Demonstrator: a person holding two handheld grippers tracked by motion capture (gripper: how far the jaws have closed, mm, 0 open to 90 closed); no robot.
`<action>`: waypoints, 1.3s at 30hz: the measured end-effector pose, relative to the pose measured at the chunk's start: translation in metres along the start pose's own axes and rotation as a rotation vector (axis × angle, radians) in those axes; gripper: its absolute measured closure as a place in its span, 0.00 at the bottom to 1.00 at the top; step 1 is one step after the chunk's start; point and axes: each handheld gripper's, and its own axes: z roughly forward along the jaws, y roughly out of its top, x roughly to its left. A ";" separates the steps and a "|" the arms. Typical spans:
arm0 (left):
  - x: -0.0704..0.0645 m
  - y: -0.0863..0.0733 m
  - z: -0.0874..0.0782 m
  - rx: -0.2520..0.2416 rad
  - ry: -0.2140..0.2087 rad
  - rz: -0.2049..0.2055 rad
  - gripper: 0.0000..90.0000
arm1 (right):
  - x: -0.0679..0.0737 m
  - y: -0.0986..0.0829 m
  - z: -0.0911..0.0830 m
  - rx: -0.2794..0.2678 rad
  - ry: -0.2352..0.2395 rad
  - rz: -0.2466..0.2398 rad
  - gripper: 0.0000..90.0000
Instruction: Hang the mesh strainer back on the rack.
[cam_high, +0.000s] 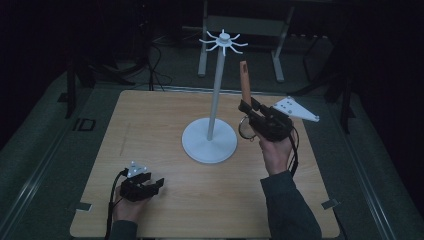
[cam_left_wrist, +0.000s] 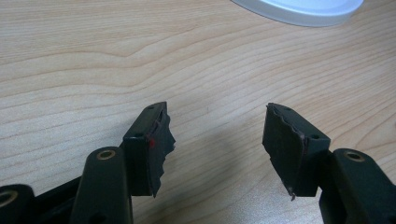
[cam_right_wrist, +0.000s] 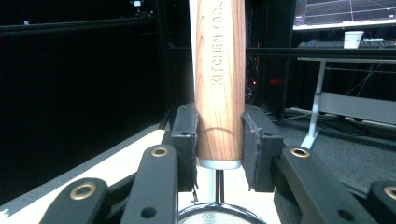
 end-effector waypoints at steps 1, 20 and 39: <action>0.000 0.000 0.000 0.000 0.000 -0.001 0.46 | 0.000 0.001 0.000 -0.003 0.000 0.002 0.77; 0.000 0.000 -0.001 -0.001 0.001 0.000 0.46 | 0.000 0.016 0.001 -0.067 0.048 0.038 0.77; 0.000 0.001 0.000 0.000 0.000 0.000 0.46 | -0.008 0.027 0.013 -0.058 0.115 0.099 0.77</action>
